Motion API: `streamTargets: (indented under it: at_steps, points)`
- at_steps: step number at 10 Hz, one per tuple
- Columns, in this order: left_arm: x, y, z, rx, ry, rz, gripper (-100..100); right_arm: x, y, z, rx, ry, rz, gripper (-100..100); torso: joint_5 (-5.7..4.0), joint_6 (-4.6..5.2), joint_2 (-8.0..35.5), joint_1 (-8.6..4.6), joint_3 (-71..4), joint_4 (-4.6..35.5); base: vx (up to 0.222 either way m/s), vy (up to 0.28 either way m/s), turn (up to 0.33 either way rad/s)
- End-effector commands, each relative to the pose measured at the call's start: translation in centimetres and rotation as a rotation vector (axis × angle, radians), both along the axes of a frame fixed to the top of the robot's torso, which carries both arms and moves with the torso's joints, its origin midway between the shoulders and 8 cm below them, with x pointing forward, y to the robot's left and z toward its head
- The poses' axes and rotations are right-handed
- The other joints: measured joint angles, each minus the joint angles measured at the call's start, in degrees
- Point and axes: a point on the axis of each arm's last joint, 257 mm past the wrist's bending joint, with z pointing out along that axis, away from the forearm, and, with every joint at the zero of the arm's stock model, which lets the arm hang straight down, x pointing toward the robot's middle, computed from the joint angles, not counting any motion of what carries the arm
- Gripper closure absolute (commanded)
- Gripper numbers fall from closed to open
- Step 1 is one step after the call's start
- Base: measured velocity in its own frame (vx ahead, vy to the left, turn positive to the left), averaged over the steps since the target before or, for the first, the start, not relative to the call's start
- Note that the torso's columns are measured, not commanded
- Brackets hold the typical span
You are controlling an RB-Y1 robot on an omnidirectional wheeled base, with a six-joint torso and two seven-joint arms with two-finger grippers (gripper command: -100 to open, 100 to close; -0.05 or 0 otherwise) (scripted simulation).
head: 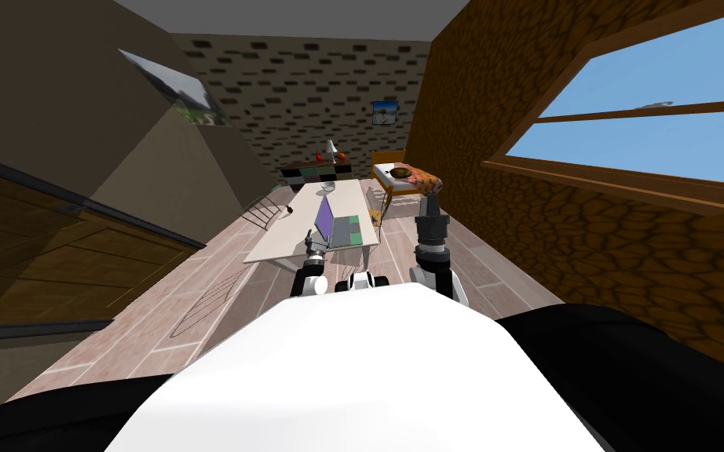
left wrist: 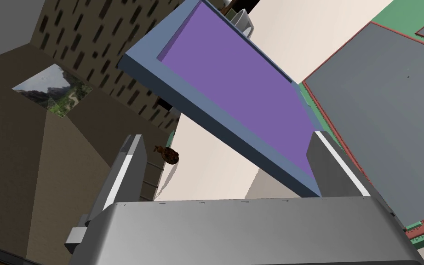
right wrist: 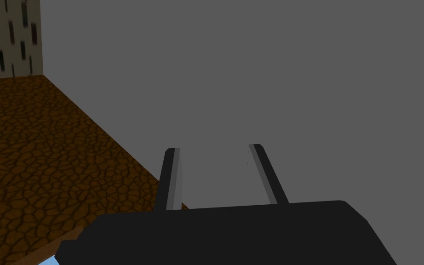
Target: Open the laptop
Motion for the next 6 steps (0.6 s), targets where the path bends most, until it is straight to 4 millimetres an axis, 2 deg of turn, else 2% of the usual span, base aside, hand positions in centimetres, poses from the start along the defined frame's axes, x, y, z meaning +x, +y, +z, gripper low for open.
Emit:
streamTargets:
  at_steps: [1, 2, 3, 4, 6]
  points:
    - [1.9, -0.7, -0.2, -0.013, -0.020, -0.022, -100, 0.0, 0.0, 0.0, 0.000, 0.000, 0.000, 0, -0.01, -0.01, 0.2, -0.03, 0.1, 0.0, -0.079, -0.027, 0.091]
    - [2.7, -1.3, -0.3, -0.012, -0.020, -0.035, -100, 0.0, 0.0, 0.0, 0.000, 0.000, 0.000, 0, -0.02, 0.02, 0.1, -0.08, 0.1, 0.0, -0.043, -0.014, -0.013]
    - [2.8, -1.4, -1.4, -0.012, 0.002, -0.037, -100, 0.0, 0.0, 0.0, 0.000, 0.000, 0.000, 0, -0.01, 0.02, 0.0, -0.04, 0.0, 0.0, -0.014, -0.002, -0.018]
    - [3.8, -1.4, -0.7, -0.024, -0.028, -0.043, -100, 0.0, 0.0, 0.0, 0.000, 0.000, 0.000, 0, 0.01, 0.00, -0.1, 0.02, -0.1, 0.0, -0.057, -0.005, 0.137]
    - [5.3, -2.5, -1.1, -0.021, -0.024, -0.067, -100, 0.0, 0.0, 0.0, 0.000, 0.000, 0.000, 0, -0.01, 0.01, 0.1, -0.04, 0.0, 0.0, -0.057, -0.016, 0.050]
